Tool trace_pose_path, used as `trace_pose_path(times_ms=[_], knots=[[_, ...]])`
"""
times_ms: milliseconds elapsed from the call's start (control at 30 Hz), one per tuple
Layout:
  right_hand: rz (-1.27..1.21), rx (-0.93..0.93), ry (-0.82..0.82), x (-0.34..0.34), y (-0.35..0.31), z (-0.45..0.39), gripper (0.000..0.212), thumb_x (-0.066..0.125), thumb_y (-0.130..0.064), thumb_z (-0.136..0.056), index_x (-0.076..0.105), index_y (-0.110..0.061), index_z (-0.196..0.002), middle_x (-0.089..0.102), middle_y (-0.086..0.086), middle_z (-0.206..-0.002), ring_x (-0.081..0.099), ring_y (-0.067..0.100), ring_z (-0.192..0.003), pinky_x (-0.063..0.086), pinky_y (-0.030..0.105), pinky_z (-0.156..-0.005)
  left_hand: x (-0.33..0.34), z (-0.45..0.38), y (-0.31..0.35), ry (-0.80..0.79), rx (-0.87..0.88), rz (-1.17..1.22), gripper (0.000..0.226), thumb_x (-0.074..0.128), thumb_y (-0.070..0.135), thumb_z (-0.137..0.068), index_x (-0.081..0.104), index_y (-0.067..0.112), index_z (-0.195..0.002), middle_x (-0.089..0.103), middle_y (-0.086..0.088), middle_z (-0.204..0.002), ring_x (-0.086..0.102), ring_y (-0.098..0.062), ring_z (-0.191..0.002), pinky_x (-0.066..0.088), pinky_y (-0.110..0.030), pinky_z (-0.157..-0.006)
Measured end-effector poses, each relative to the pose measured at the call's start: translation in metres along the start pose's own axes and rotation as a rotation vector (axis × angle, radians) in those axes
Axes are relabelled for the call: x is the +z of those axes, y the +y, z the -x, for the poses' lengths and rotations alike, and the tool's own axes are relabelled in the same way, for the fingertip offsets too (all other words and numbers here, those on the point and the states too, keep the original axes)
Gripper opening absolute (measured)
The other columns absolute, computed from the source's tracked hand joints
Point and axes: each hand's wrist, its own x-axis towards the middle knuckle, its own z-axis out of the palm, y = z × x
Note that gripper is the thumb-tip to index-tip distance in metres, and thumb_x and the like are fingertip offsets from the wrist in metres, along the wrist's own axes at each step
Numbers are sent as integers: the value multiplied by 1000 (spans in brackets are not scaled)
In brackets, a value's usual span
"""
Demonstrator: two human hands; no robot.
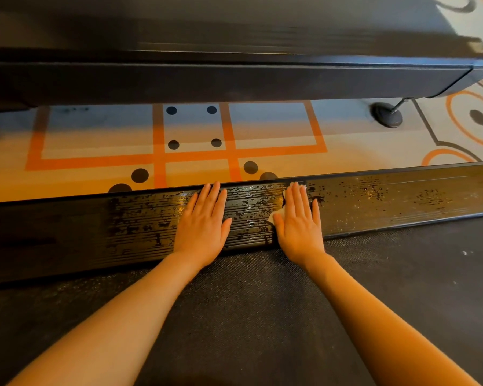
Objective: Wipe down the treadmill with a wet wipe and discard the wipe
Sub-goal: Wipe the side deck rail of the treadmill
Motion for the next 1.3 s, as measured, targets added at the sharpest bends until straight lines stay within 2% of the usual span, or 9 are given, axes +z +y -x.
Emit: trace_pose_path(times_ms=[100, 267, 500, 600, 767, 867, 1000, 1100, 1300], knots=[[40, -13, -46, -2, 3, 10, 72, 3, -54, -97, -10, -15, -156, -19, 3, -163, -22, 18, -148, -19, 39, -117, -6, 4, 2, -66, -18, 15, 64, 24, 43, -104, 3, 14, -157, -8, -6, -164, -11, -22, -151, -3, -38, -123], [14, -24, -6, -26, 2, 14, 63, 30, -44, -105, 5, -19, -158, -3, 6, -166, -9, 22, -152, -12, 35, -116, -29, 17, 1, -105, -71, 132, 58, 30, 39, -105, 14, 14, -156, -1, -6, -165, -4, -21, -151, 4, -36, -123], [91, -34, -1, -50, -23, 37, 60, 40, -41, -104, 19, -20, -157, 8, 7, -165, 4, 24, -152, -1, 32, -118, -67, 30, -16, -99, -72, 215, 56, 31, 37, -106, 16, 17, -156, 3, -5, -165, -1, -20, -151, 7, -36, -121], [122, -42, 4, -56, -39, 42, 57, 39, -39, -105, 24, -18, -156, 13, 8, -164, 8, 25, -152, 2, 32, -118, -74, 33, -30, -133, -56, 239, 55, 31, 37, -106, 15, 18, -156, 2, -6, -165, -1, -22, -151, 6, -38, -121], [253, -27, -73, -68, -67, 51, 59, 40, -42, -104, 22, -21, -156, 17, 8, -164, 15, 26, -151, 13, 40, -122, -81, 37, -40, -212, -119, 327, 55, 31, 37, -106, 15, 18, -156, -1, -8, -165, -3, -26, -151, 7, -42, -121], [324, -16, -119, -84, -73, 65, 61, 39, -45, -103, 22, -20, -156, 18, 9, -163, 16, 28, -150, 14, 40, -121, -90, 34, -34, -194, -116, 392, 54, 32, 36, -106, 19, 18, -155, 3, -9, -164, 0, -27, -151, 9, -43, -121], [426, 8, -175, -112, -59, 70, 60, 38, -46, -103, 22, -23, -156, 21, 6, -163, 16, 26, -151, 14, 40, -121, -94, 37, -29, -161, -64, 407, 54, 32, 34, -106, 18, 19, -156, 3, -8, -164, 0, -27, -151, 8, -43, -121], [467, 24, -195, -125, -47, 63, 60, 38, -45, -103, 21, -23, -156, 21, 5, -163, 16, 26, -151, 14, 38, -121, -86, 41, -28, -171, -130, 394, 54, 30, 32, -106, 16, 18, -156, 2, -9, -164, -1, -28, -151, 5, -43, -121], [397, -65, -213, -111, -20, 42, 59, 36, -44, -104, 21, -21, -156, 21, 6, -163, 16, 25, -151, 16, 38, -121, -69, 24, 13, -151, -156, 382, 56, 30, 34, -106, 11, 20, -157, -1, -8, -165, -3, -26, -151, 4, -41, -121]])
